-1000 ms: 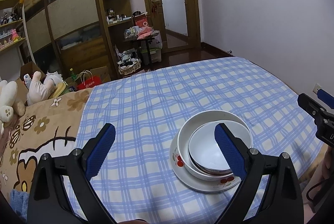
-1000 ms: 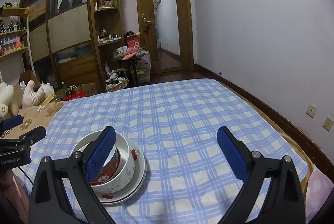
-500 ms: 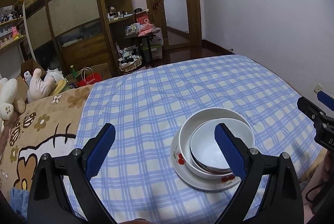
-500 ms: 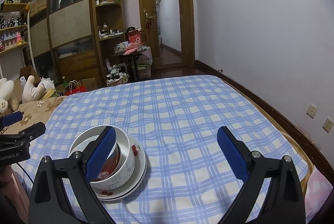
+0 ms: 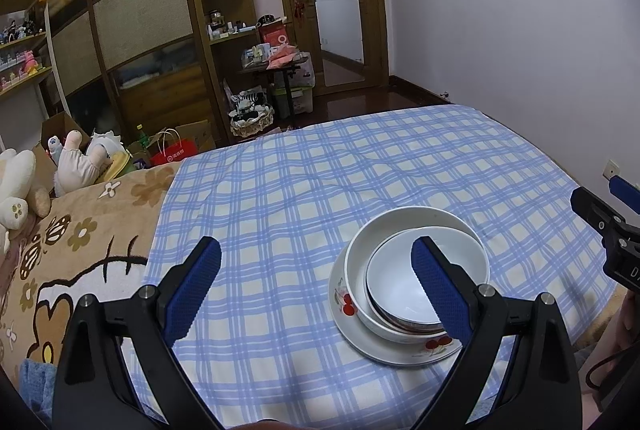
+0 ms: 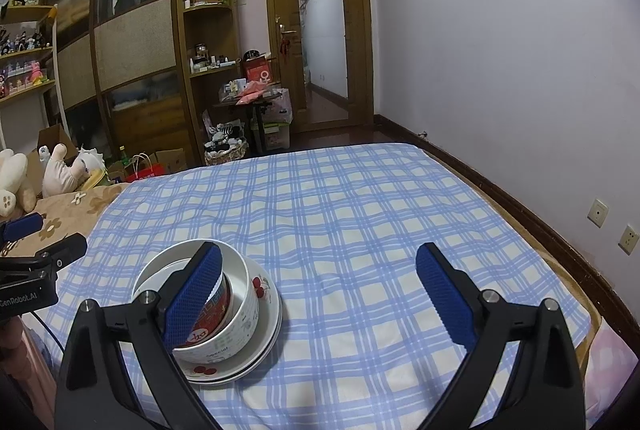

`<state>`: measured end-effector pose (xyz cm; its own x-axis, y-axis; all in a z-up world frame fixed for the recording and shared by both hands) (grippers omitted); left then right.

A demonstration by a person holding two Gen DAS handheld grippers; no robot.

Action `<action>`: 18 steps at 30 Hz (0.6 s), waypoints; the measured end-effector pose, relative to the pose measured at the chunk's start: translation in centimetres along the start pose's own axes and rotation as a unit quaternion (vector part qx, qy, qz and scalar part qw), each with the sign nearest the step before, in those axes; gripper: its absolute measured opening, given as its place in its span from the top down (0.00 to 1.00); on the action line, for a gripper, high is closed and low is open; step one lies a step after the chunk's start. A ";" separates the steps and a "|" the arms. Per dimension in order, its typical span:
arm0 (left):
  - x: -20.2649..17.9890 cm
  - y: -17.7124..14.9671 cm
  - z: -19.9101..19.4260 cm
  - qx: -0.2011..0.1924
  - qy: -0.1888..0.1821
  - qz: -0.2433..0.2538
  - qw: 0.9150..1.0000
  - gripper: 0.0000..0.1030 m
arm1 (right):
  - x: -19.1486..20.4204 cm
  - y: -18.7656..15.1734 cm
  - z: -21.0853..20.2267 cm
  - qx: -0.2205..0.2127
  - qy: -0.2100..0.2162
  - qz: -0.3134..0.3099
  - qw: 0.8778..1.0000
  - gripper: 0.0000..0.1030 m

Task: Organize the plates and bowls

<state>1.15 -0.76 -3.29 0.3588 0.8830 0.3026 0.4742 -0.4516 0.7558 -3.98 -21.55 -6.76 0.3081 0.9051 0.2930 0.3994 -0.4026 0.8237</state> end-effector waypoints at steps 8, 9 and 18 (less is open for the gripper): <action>-0.1 0.1 0.0 0.000 0.000 0.001 1.000 0.08 | 0.0 0.0 0.0 0.000 0.000 0.000 1.000 0.01; 0.0 0.0 0.0 0.001 0.000 0.001 1.000 0.08 | 0.0 0.0 0.0 0.000 0.000 0.000 1.000 0.01; -0.1 0.1 0.0 -0.001 0.000 0.001 1.000 0.08 | -0.1 -0.1 0.1 0.002 0.000 -0.001 1.000 0.01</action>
<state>1.16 -0.85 -3.26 0.3597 0.8821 0.3042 0.4717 -0.4532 0.7564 -3.96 -21.59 -6.97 0.3070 0.9063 0.2906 0.4043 -0.4006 0.8222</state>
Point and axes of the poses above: each gripper's, at about its wrist camera, not at the fingertips, and z roughly the way its jaws point, x to its left, y to its top, the point moved 3 cm from there along z, roughly the way its jaws point, and after that the axes turned 14 degrees about z, right-handed, at the moved point
